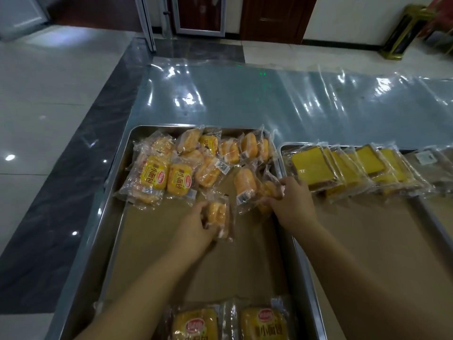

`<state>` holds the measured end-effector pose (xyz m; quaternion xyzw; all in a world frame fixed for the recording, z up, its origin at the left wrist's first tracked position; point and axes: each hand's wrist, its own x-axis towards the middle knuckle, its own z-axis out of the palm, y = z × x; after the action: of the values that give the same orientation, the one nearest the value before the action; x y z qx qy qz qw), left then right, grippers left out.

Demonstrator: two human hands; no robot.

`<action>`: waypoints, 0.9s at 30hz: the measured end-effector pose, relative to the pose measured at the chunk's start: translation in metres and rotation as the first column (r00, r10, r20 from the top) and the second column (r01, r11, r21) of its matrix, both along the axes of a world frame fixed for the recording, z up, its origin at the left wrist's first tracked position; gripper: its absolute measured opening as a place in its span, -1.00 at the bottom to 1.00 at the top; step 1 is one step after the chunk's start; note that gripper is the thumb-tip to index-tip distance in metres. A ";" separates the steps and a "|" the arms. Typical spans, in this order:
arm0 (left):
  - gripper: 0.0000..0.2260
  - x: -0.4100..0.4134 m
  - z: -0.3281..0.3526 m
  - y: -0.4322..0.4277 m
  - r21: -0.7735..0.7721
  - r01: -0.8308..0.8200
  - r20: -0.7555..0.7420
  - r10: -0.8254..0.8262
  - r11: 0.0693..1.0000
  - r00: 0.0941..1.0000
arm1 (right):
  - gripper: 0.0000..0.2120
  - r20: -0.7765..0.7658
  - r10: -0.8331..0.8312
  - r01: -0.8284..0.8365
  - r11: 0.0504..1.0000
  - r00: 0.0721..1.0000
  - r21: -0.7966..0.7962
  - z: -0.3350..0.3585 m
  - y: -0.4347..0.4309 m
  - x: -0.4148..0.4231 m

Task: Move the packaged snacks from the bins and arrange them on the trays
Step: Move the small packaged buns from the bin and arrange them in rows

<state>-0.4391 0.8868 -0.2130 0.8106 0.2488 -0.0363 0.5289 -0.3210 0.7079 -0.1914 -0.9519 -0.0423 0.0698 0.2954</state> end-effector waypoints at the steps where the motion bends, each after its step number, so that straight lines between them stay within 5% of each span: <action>1: -0.45 -0.007 0.001 0.000 -0.022 -0.006 0.006 0.006 1.000 1.000 | -0.49 0.007 -0.010 0.010 0.999 1.000 0.049 0.000 -0.003 -0.005; 6: -0.62 -0.034 0.007 0.006 0.026 -0.049 0.107 0.046 0.998 0.993 | -0.61 0.057 -0.031 0.019 0.981 0.998 0.191 0.003 -0.019 -0.026; 9: -0.61 -0.043 0.011 0.011 0.193 -0.033 0.219 -0.010 0.981 0.976 | -0.63 0.106 -0.079 0.051 0.968 0.991 0.247 0.008 -0.025 -0.039; 12: -0.59 -0.051 0.013 0.018 0.547 0.037 0.323 -0.252 0.836 0.912 | -0.63 0.133 -0.115 0.062 0.935 0.984 0.349 0.014 -0.026 -0.050; 15: -0.64 -0.061 0.009 0.022 0.722 0.175 0.211 -0.454 0.669 0.865 | -0.61 0.140 -0.122 0.055 0.912 0.983 0.406 0.020 -0.027 -0.059; 19: -0.67 -0.074 -0.005 0.023 0.593 0.400 0.030 -0.516 0.699 0.856 | -0.67 0.069 0.044 -0.067 0.925 0.997 0.374 0.022 -0.030 -0.066; 27: -0.70 -0.078 -0.009 0.023 0.518 0.242 0.106 -0.343 0.820 0.933 | -0.47 -0.281 0.480 -0.476 0.875 0.831 0.086 0.032 -0.016 -0.067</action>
<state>-0.5170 0.9101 -0.2224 0.9472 0.0690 0.0271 0.3121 -0.3879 0.6919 -0.1597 -0.8880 -0.2349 0.2815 0.2776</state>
